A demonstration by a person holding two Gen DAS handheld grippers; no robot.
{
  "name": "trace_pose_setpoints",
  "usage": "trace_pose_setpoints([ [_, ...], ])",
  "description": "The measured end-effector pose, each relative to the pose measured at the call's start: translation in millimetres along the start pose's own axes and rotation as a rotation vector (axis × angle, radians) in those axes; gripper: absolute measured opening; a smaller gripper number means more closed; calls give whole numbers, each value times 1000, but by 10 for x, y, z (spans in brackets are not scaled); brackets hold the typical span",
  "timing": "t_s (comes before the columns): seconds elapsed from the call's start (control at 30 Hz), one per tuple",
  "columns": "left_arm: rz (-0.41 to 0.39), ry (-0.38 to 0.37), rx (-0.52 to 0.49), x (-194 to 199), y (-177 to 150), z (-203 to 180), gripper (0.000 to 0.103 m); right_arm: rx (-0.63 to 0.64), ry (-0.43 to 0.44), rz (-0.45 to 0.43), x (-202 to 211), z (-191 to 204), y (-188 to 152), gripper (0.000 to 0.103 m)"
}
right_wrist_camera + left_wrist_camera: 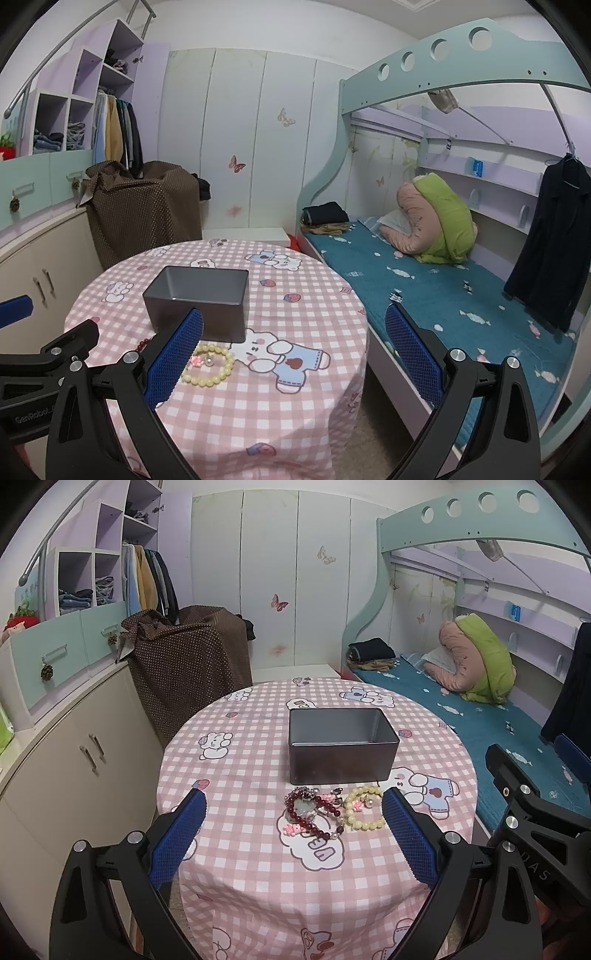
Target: Organize jewelry
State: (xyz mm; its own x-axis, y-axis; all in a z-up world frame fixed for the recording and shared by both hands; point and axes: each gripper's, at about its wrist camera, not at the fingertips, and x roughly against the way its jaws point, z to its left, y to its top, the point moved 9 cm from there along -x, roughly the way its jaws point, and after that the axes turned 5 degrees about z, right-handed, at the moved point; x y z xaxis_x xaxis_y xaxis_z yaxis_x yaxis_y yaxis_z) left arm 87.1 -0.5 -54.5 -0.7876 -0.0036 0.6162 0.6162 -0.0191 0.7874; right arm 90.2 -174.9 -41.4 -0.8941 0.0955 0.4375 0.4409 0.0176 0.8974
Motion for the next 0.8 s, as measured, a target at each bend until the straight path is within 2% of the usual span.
trace_pose_setpoints([
  [0.8,7,-10,1,-27,-31,-24,92,-19,10,18,-34,-14,-63,96],
])
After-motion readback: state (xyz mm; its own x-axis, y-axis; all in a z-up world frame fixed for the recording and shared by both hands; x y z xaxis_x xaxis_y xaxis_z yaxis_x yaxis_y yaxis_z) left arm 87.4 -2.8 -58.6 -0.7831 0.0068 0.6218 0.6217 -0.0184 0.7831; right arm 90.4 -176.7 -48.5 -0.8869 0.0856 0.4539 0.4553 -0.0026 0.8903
